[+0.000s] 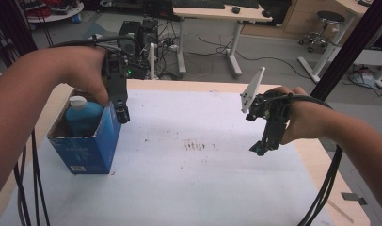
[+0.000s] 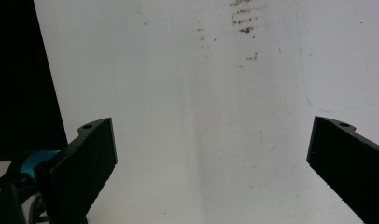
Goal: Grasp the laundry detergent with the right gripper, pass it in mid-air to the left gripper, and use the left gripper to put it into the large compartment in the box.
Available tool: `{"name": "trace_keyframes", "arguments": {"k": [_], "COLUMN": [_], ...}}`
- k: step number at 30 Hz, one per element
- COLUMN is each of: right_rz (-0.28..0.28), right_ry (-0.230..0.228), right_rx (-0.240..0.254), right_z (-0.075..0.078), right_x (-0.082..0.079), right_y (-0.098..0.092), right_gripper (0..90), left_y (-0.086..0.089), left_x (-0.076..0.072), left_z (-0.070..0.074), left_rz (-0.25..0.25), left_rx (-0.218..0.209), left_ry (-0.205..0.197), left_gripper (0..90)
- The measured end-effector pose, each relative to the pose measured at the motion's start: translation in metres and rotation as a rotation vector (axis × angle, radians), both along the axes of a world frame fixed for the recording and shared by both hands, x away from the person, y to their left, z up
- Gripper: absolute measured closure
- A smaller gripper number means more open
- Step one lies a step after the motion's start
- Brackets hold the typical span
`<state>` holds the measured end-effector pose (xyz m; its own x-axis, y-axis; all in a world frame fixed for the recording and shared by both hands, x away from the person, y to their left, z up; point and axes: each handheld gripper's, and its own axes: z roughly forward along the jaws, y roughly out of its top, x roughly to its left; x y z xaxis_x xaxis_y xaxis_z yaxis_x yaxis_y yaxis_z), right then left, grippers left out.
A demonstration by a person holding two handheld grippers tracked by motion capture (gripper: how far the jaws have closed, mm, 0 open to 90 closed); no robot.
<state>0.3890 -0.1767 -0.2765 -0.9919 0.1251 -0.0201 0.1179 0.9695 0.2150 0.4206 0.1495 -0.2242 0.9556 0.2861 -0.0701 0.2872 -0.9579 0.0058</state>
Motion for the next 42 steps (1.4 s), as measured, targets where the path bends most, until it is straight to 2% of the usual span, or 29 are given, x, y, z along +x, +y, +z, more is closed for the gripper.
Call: {"name": "trace_keyframes", "arguments": {"k": [8,11,15,18,29,42], "right_rz": [0.037,0.052,0.067,0.074,0.073,0.068], "right_ry": [-0.005,-0.008,-0.004,-0.003,0.003,0.000], "right_rx": [-0.031,-0.038,-0.050,-0.062,-0.072,-0.076], "right_z": [0.005,0.008,0.007,0.005,0.004,0.005], "right_x": [0.002,0.005,0.007,0.008,0.010,0.008], "right_y": [0.001,0.001,0.002,0.003,-0.001,-0.003], "right_gripper": [0.9,0.9,0.9,0.9,0.9,0.9], "left_y": [-0.019,-0.025,-0.030,-0.032,-0.035,-0.037], "left_x": [0.004,0.006,0.010,0.011,0.010,0.008], "left_z": [-0.006,-0.012,-0.018,-0.021,-0.025,-0.021], "left_rz": [-0.044,-0.058,-0.080,-0.089,-0.098,-0.105], "left_rx": [-0.028,-0.028,-0.006,0.006,0.000,0.000], "left_ry": [0.010,0.012,0.017,0.019,0.018,0.008], "left_gripper": [1.6,1.6,1.6,1.6,1.6,1.6]}}
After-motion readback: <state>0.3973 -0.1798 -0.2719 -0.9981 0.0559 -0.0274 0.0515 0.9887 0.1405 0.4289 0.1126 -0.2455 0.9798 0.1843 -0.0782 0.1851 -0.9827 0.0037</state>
